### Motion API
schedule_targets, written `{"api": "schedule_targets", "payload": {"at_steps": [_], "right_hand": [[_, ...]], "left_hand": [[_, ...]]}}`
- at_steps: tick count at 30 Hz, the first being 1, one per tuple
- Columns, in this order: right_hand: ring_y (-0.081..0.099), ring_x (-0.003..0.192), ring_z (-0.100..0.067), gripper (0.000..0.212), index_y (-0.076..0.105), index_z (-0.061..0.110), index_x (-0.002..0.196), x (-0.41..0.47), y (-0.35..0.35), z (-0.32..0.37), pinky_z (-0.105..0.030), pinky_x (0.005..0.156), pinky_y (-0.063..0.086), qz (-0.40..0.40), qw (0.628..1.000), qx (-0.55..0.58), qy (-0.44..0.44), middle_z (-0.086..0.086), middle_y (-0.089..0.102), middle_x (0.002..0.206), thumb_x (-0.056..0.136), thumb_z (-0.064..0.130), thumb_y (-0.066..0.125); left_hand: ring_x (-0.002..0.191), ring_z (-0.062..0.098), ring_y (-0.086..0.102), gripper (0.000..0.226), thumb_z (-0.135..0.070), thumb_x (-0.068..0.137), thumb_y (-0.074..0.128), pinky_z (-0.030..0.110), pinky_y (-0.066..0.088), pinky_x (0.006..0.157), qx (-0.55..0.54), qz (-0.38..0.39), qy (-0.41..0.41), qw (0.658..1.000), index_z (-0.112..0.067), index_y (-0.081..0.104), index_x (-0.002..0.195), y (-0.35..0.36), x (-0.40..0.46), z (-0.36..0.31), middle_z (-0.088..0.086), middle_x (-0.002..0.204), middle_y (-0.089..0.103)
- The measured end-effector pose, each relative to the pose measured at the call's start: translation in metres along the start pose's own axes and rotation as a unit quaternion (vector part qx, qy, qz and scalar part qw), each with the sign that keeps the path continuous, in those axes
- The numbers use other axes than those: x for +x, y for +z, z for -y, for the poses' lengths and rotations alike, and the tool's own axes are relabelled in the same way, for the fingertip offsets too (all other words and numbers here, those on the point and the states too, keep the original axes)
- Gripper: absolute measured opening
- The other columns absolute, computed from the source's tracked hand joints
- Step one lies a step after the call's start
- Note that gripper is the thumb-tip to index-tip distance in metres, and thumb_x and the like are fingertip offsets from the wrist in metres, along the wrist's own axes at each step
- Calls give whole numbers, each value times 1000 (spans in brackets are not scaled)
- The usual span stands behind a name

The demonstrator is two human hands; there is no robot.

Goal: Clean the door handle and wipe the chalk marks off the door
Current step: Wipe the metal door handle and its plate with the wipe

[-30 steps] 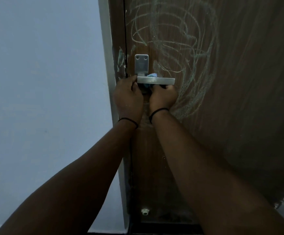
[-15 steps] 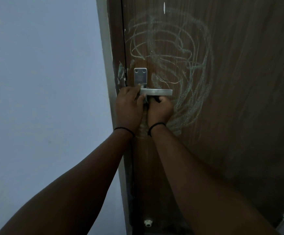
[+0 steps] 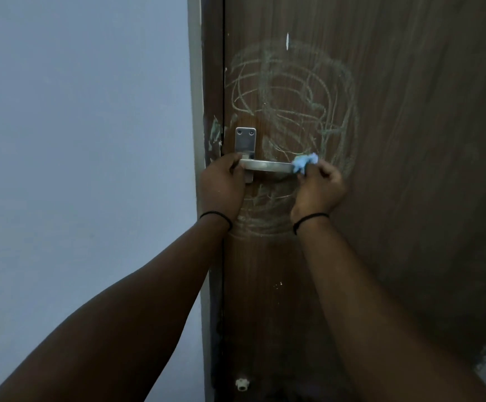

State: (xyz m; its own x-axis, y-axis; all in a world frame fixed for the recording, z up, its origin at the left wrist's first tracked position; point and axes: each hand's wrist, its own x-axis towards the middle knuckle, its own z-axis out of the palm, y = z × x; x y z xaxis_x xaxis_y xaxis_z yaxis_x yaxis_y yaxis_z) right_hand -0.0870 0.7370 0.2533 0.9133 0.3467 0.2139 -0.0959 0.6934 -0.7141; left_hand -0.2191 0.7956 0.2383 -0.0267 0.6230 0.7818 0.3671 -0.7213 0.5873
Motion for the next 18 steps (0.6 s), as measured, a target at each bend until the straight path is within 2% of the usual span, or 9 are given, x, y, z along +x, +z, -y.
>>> {"api": "schedule_targets", "payload": {"at_steps": [1,3,5,7,9,12,13,16,18], "right_hand": [[70,87,-18,13,70,-1,95,2,5,10,-18,73,56,24,995,-67,-75,-14,72,96,84,5,70],[68,79,-5,7,73,7,88,2,19,25,-7,66,49,126,952,-198,-194,0,73,85,82,10,71],[63,72,3,7,73,15,81,-1,35,29,-3,60,45,227,891,-311,-240,12,68,77,81,9,69],[60,67,5,15,72,18,76,-4,48,23,-1,55,42,277,849,-378,-245,17,63,72,80,5,66],[58,65,2,17,71,17,74,-5,61,16,-4,55,41,276,832,-411,-249,13,65,72,80,3,64],[64,74,-11,12,72,13,73,-5,73,5,-24,65,52,259,829,-426,-254,1,71,79,79,5,65],[65,75,-13,11,72,12,72,-5,74,2,-26,66,53,259,826,-426,-264,1,71,79,79,6,66],[66,78,-13,10,76,12,75,-5,71,-9,-27,72,53,294,795,-442,-292,0,73,83,79,7,68],[67,78,-11,11,76,13,75,-2,71,-11,-28,73,55,300,792,-444,-295,2,73,82,80,7,69]], "left_hand": [[90,11,66,26,-30,94,54,20,47,81,10,2,10,1000,-26,70,115,0,-2,0,-3,104,74],[86,16,68,28,-29,95,52,21,46,78,35,4,35,999,-23,70,115,-1,-3,-1,1,101,75],[80,16,68,27,-29,95,51,20,46,73,56,7,37,998,-22,71,113,-3,-1,-3,2,97,75],[75,15,66,26,-29,94,52,21,47,66,68,17,25,997,-22,73,107,-5,3,-7,0,90,75],[68,15,63,24,-27,93,51,24,47,58,76,34,29,996,-21,74,96,-8,10,-9,-1,80,72],[66,18,60,25,-27,94,50,29,45,56,124,66,79,987,-15,72,90,-10,16,-9,3,76,69],[67,18,60,25,-28,95,50,29,43,57,133,70,96,984,-14,71,91,-10,16,-7,4,78,69],[74,19,63,27,-28,98,48,33,49,64,133,72,125,981,-14,71,98,-10,14,1,5,86,70],[76,20,64,25,-26,98,50,32,50,66,124,67,134,981,-14,71,101,-10,13,3,5,88,71]]}}
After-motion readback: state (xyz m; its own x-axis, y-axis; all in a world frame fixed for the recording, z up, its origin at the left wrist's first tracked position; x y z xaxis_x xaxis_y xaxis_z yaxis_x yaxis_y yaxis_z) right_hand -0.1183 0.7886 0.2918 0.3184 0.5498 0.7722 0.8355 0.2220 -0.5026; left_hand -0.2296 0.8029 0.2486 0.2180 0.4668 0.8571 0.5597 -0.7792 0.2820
